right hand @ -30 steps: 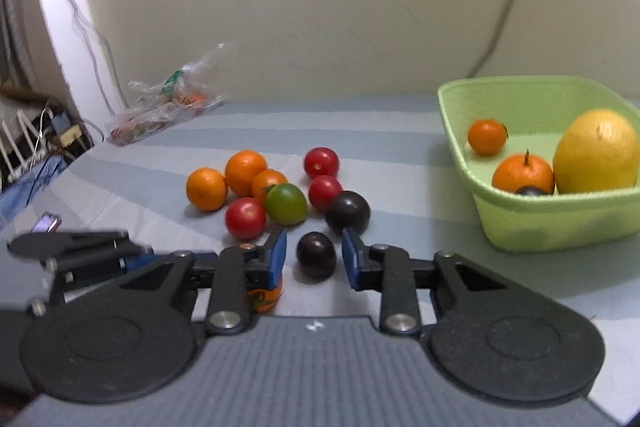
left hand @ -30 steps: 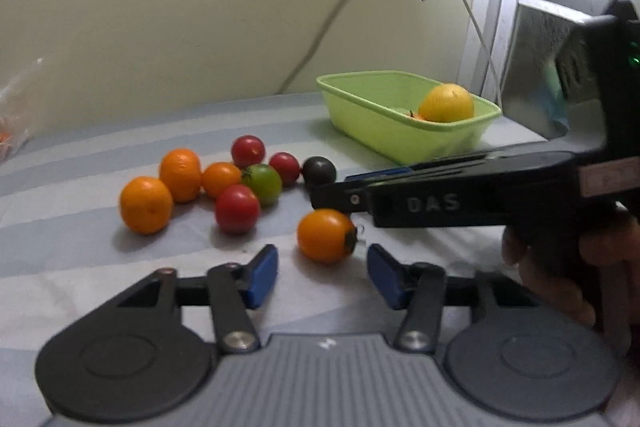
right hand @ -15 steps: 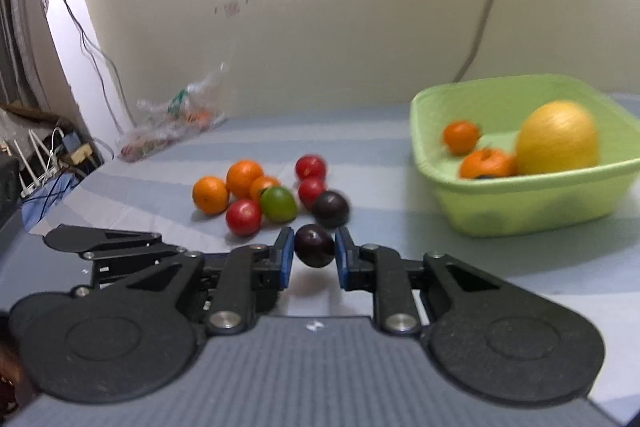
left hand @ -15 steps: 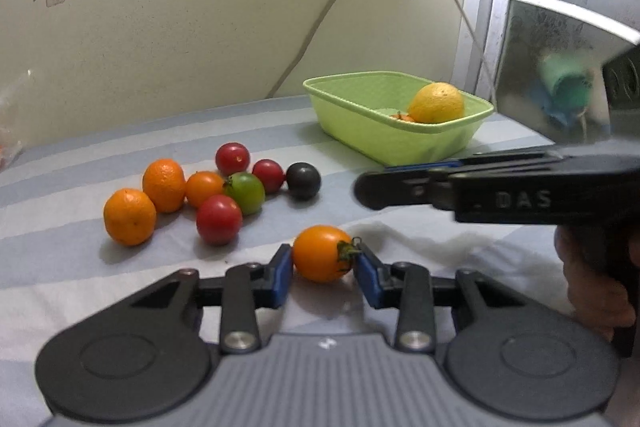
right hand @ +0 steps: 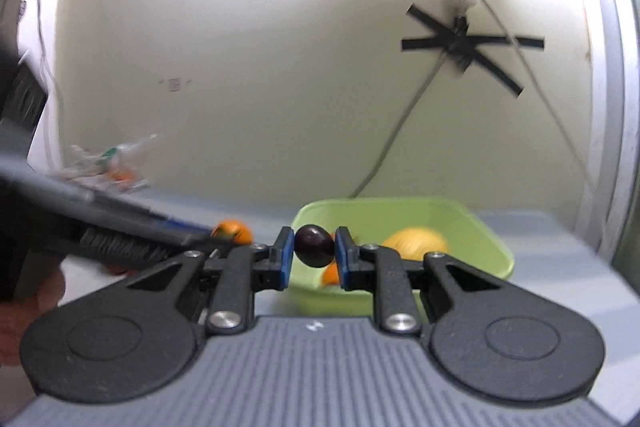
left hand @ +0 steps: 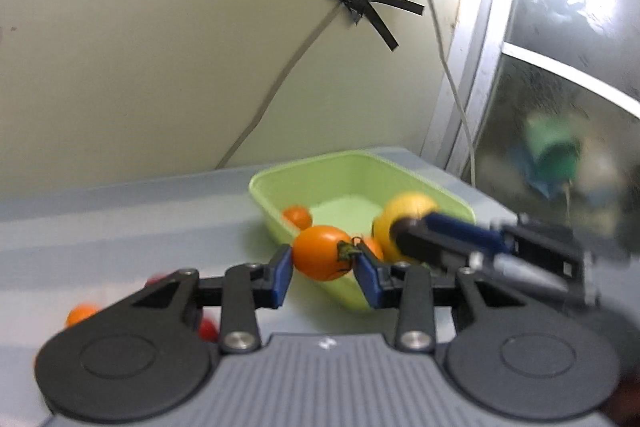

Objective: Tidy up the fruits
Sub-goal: 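Drop both held tomatoes into the basket by opening both tools, then grasp a mandarin with the left tool while the right tool grasps a red tomato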

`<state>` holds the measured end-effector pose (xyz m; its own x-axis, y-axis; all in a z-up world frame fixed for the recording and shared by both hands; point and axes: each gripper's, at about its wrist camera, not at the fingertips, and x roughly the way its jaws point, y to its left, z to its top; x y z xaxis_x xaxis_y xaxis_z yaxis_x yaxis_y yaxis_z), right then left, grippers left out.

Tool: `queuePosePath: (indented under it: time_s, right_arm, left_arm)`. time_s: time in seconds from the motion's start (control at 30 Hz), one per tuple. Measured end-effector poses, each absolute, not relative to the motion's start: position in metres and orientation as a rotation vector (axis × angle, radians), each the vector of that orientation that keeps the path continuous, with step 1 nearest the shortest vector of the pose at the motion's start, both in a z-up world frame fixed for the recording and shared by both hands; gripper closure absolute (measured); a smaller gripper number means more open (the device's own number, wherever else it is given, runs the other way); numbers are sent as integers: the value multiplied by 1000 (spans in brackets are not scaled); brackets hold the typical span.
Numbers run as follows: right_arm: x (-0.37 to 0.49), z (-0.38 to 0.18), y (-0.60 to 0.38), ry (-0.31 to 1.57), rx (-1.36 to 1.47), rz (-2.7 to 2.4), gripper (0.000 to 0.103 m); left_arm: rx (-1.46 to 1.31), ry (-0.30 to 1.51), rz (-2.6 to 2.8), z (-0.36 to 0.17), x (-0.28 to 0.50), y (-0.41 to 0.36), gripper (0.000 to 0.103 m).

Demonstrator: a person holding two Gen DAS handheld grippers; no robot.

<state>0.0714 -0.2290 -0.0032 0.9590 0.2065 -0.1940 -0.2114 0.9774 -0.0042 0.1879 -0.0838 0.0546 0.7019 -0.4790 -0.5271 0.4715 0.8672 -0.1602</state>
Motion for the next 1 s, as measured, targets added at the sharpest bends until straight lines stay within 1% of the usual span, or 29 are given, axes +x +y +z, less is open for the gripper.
queuePosePath:
  time_s: [0.13,0.23,0.27,0.3,0.33,0.5,0.63,0.77,0.87,1.0]
  right_arm:
    - [86,-13,-230,224,-48,190,78]
    - [86,-12,-234,223,-42,213,77]
    - [88,-11,-234,228,-40,216,74]
    - [87,-11,-236,228,-36,216,66]
    - [86,-11,-238,220,-29,218,63]
    - [85,-7,-240,187,-15,197,63]
    - [82,-6,-250,169,36,170,63]
    - [81,-5,-255,140,58,130,63]
    - [79,-6,-255,121,59,102,63]
    - [73,-7,-255,96,57,60,63]
  left_arm:
    - [-49,631,-526,49,221,-95,69]
    - [-32,614,-519,45,231,-104,69]
    - [-28,615,-522,45,233,-106,66]
    - [-31,622,-526,44,237,-109,65]
    - [-33,625,-526,44,239,-111,65]
    - [-47,626,-512,47,244,-111,65]
    - [-110,569,-468,67,230,-73,65]
    - [-184,497,-346,85,197,-4,63]
    - [-186,490,-213,79,169,40,63]
    - [-183,550,-85,49,135,82,63]
